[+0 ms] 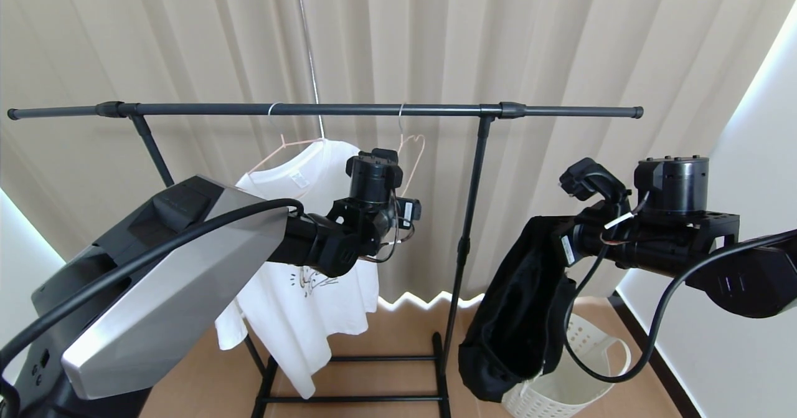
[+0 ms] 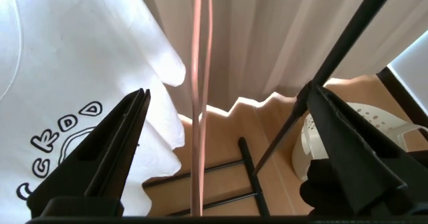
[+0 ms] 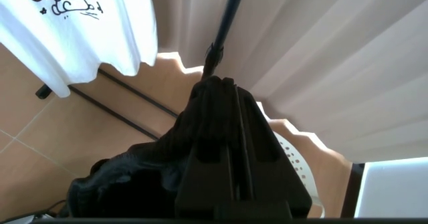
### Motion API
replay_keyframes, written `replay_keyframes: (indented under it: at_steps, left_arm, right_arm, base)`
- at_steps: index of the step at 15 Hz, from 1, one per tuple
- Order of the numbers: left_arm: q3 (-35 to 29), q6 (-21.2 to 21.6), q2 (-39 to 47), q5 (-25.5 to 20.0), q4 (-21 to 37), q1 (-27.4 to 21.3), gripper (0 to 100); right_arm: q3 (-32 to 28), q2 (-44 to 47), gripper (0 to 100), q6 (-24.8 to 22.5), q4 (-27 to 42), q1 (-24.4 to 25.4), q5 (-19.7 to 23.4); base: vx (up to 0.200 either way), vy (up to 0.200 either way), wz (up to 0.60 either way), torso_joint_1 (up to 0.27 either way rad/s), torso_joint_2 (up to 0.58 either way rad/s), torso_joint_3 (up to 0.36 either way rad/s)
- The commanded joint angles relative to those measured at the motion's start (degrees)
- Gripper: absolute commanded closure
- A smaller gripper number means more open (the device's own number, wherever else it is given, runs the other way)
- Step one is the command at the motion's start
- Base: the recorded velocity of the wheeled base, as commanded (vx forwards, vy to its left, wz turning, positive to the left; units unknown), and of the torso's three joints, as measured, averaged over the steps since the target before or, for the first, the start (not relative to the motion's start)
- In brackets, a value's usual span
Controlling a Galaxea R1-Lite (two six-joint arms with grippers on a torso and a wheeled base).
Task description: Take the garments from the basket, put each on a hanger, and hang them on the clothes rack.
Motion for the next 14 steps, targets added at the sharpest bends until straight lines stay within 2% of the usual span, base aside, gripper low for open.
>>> replay_keyframes:
  at_steps: [1, 14]
  left_arm:
    - [0.04, -0.01, 0.45, 0.04, -0.03, 0.16, 0]
    - [-1.63, 0.25, 1.16, -0.31, -0.12, 0.78, 0]
  right_arm:
    - [-0.01, -0.04, 100, -0.01, -0.02, 0.03, 0.01]
    - [-0.10, 0.04, 100, -0.01, -0.02, 0.03, 0.01]
  base:
    - [0.000, 0.000, 0.00, 0.000, 0.00, 0.000]
    - [0.000, 0.000, 0.00, 0.000, 0.00, 0.000]
